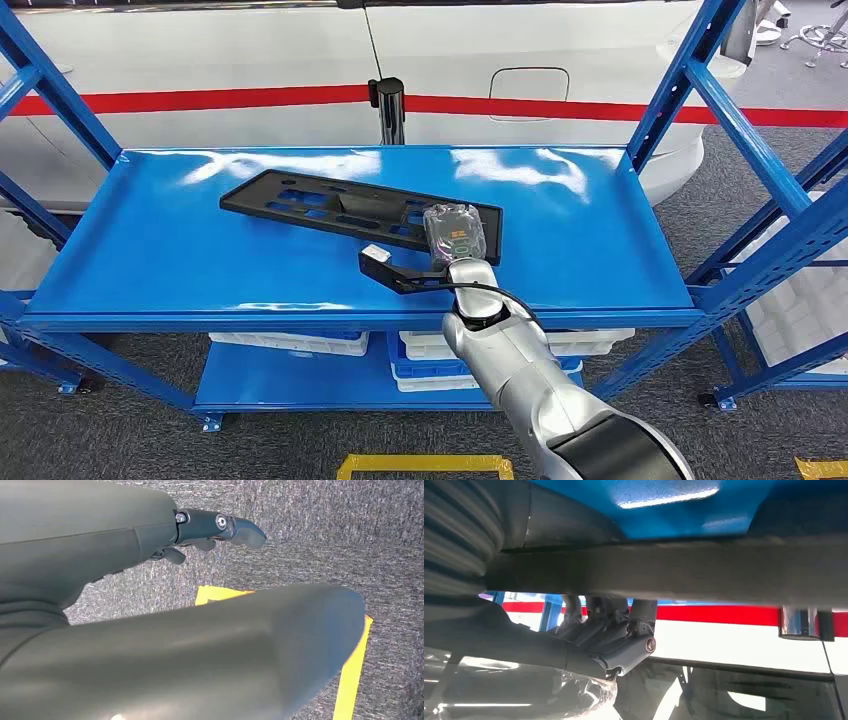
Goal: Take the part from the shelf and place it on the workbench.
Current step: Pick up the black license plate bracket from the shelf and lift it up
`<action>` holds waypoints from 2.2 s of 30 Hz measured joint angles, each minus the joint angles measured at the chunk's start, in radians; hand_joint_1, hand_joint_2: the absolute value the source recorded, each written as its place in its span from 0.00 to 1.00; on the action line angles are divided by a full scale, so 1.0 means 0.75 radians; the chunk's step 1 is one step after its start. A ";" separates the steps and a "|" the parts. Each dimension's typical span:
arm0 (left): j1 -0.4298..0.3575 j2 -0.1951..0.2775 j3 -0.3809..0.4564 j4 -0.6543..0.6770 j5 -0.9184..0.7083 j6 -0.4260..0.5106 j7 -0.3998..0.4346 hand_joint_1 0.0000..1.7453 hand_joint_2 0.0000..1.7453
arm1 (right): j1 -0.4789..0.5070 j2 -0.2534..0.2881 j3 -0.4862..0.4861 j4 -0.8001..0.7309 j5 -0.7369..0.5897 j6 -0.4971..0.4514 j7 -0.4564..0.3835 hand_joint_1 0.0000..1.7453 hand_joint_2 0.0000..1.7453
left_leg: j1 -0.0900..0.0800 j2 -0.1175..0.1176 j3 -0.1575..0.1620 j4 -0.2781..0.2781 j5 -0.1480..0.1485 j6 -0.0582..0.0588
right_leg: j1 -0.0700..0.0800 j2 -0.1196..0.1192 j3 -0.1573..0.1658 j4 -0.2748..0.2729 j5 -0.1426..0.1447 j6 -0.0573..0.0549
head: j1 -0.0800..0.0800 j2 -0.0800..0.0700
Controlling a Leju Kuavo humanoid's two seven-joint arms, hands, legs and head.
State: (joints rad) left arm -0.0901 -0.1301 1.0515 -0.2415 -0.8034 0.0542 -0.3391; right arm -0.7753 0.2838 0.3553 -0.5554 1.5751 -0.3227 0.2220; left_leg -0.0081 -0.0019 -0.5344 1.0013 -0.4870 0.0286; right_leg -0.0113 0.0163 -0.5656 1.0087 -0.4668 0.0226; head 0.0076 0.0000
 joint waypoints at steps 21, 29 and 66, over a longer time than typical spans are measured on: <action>-0.014 0.000 0.079 -0.007 0.030 -0.149 -0.170 0.00 0.00 | 0.281 -0.034 -0.005 -0.612 -0.146 -0.033 -0.277 1.00 1.00 | 0.000 0.000 -0.006 0.000 0.000 0.000 | 0.000 0.000 -0.006 0.000 0.000 0.000 | 0.000 0.000; -0.024 -0.008 0.085 -0.007 0.008 -0.167 -0.223 0.00 0.00 | 0.443 -0.101 0.051 -1.097 -0.185 -0.027 -0.325 1.00 1.00 | 0.000 0.000 -0.008 0.000 -0.001 0.000 | 0.000 0.000 -0.008 0.000 0.000 0.000 | 0.000 0.000; -0.063 -0.010 0.143 0.005 0.100 -0.325 -0.052 0.00 1.00 | 0.637 -0.356 0.016 -1.638 -1.255 0.100 -0.589 1.00 1.00 | -0.005 -0.001 -0.013 0.006 0.003 0.015 | -0.027 0.001 -0.006 -0.009 0.012 0.019 | -0.001 0.000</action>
State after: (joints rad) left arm -0.1377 -0.1378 1.1585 -0.2376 -0.7283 -0.1899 -0.3778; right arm -0.2975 0.0167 0.3676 -1.7839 0.6336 -0.2481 -0.2201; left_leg -0.0117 -0.0028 -0.5440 1.0060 -0.4844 0.0395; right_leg -0.0312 0.0173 -0.5702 1.0023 -0.4578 0.0366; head 0.0072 0.0000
